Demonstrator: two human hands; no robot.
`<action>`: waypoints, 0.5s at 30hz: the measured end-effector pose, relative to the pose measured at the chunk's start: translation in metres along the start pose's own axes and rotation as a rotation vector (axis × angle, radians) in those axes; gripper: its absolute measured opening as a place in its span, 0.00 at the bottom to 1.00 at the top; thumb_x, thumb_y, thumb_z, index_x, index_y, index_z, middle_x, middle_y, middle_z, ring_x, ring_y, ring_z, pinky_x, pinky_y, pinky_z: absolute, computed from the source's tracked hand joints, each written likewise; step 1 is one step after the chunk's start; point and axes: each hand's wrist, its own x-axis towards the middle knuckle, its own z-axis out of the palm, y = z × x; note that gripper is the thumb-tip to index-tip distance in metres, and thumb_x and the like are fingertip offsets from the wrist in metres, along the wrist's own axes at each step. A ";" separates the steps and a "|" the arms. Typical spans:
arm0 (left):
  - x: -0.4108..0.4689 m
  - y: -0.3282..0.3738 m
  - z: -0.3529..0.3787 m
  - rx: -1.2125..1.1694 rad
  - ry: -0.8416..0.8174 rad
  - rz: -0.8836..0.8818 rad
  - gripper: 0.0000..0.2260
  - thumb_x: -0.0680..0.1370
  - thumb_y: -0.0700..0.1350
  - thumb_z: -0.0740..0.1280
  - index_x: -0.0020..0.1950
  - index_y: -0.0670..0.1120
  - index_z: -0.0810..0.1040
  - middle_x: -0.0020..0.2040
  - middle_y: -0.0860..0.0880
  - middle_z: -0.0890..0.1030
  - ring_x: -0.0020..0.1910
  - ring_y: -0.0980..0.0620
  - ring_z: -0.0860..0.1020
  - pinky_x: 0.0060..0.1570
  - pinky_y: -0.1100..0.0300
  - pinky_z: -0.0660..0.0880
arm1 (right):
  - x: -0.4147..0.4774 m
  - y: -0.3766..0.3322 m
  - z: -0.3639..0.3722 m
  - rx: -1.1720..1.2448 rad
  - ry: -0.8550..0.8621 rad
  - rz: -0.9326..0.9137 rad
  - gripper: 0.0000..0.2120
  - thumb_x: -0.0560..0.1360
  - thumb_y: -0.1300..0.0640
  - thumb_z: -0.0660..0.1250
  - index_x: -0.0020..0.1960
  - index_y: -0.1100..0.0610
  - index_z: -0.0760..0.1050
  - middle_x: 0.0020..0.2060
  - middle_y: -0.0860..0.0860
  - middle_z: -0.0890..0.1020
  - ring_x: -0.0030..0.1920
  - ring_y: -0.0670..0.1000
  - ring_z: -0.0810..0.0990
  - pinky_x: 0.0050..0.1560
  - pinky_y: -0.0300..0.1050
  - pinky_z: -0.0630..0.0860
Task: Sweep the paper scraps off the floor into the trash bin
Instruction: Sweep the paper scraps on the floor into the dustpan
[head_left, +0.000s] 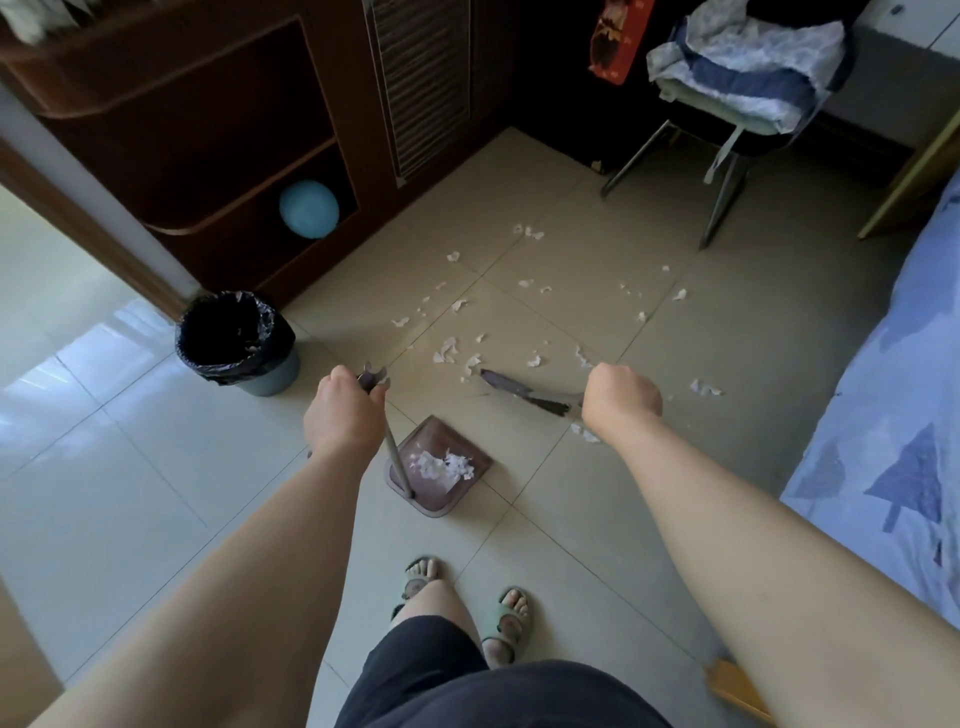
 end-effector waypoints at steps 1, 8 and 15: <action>0.004 -0.001 0.000 -0.011 -0.005 -0.013 0.17 0.80 0.54 0.63 0.56 0.39 0.72 0.56 0.41 0.76 0.54 0.39 0.76 0.48 0.51 0.71 | 0.000 -0.003 0.002 0.016 -0.035 0.017 0.13 0.76 0.64 0.63 0.59 0.59 0.76 0.58 0.56 0.80 0.59 0.56 0.78 0.54 0.44 0.75; 0.043 0.002 -0.008 0.013 -0.033 0.012 0.17 0.80 0.53 0.63 0.56 0.39 0.71 0.56 0.40 0.76 0.54 0.38 0.76 0.45 0.53 0.68 | 0.007 -0.026 0.008 0.141 -0.246 0.128 0.07 0.74 0.66 0.60 0.50 0.60 0.74 0.54 0.59 0.80 0.55 0.57 0.80 0.45 0.42 0.71; 0.069 0.014 -0.017 0.011 -0.076 0.038 0.17 0.80 0.53 0.62 0.55 0.39 0.71 0.55 0.40 0.77 0.53 0.38 0.76 0.44 0.53 0.68 | 0.006 -0.051 -0.007 -0.076 -0.252 -0.003 0.11 0.73 0.66 0.62 0.55 0.60 0.76 0.55 0.57 0.80 0.55 0.58 0.80 0.45 0.43 0.71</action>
